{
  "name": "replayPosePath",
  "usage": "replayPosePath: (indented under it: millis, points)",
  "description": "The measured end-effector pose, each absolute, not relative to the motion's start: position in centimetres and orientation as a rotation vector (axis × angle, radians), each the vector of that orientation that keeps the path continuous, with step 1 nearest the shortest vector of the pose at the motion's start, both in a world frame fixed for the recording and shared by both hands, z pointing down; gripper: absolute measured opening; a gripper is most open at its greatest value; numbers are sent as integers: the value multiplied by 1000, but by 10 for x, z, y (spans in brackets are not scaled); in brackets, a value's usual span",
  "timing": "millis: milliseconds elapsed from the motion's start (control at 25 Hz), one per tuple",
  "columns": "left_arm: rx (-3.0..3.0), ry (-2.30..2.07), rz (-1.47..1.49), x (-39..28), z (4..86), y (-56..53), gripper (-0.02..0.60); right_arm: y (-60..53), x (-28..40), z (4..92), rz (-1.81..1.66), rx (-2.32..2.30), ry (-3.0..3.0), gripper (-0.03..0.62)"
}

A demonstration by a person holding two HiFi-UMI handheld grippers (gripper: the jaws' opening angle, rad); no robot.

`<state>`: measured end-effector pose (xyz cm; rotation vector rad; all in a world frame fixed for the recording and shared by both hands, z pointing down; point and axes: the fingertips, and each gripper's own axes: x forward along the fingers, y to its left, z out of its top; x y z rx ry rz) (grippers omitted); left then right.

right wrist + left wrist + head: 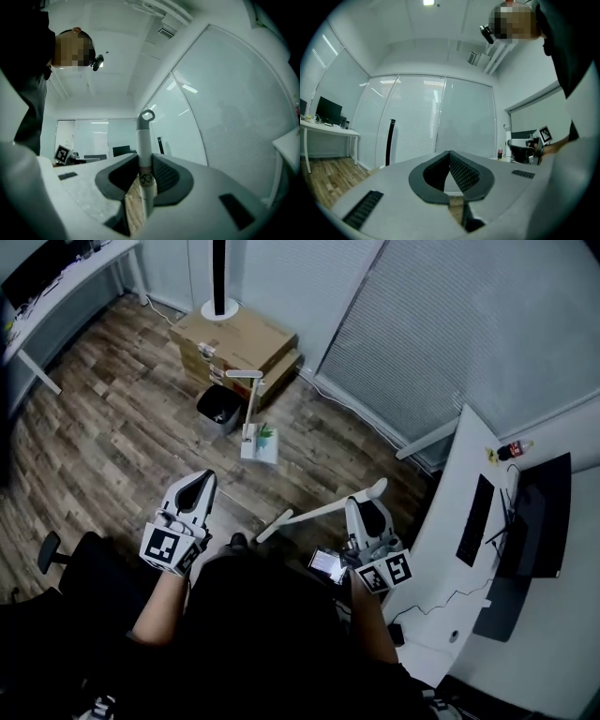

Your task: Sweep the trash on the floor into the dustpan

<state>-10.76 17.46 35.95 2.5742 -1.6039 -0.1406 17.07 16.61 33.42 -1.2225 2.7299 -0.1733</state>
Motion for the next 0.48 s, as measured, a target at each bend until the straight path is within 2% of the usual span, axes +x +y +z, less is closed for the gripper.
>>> replayPosePath:
  millis: [480]
  points:
    - [2592, -1480, -185, -67, 346, 176, -5, 169, 228, 325, -130, -1407, 2636, 97]
